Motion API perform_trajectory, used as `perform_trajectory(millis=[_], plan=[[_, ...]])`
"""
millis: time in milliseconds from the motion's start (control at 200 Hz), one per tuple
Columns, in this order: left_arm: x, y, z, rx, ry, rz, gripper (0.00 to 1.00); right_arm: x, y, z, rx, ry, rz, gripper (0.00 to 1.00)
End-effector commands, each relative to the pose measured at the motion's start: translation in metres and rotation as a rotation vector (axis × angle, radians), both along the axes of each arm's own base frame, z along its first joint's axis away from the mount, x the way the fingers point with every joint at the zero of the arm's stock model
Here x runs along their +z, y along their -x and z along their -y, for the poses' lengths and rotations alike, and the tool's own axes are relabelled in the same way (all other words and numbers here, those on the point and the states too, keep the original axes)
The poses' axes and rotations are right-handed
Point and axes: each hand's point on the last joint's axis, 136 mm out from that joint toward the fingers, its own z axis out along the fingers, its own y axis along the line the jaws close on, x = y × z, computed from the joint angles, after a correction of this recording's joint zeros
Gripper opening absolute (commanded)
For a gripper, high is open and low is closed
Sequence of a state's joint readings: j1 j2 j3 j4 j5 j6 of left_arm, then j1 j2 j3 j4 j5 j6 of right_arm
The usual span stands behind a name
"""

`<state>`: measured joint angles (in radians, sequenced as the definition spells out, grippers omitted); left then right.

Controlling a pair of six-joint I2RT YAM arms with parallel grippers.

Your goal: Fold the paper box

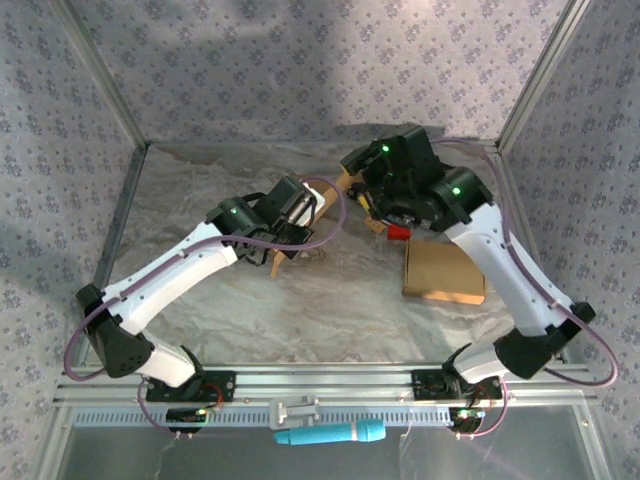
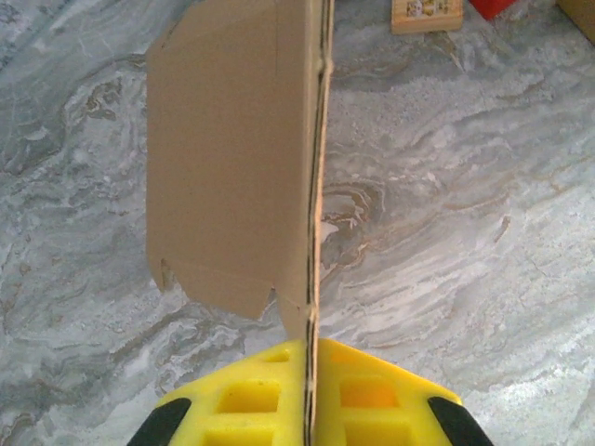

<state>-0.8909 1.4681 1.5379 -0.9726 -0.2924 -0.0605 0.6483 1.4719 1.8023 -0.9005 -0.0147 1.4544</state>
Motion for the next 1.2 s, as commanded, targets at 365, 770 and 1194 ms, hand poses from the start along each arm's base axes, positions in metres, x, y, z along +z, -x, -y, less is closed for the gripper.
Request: perform_trajectory(millis=[365, 770, 1194], plan=[[0.017, 0.002, -0.004, -0.021, -0.017, 0.015, 0.0, -0.047, -0.017, -0.048, -0.008, -0.018, -0.232, 0.52], [0.02, -0.003, -0.002, -0.021, -0.033, 0.036, 0.0, -0.054, -0.012, -0.049, -0.004, -0.018, -0.263, 0.25], [0.024, -0.006, -0.005, -0.013, -0.046, 0.064, 0.0, -0.059, -0.014, -0.045, -0.01, -0.019, -0.288, 0.26]])
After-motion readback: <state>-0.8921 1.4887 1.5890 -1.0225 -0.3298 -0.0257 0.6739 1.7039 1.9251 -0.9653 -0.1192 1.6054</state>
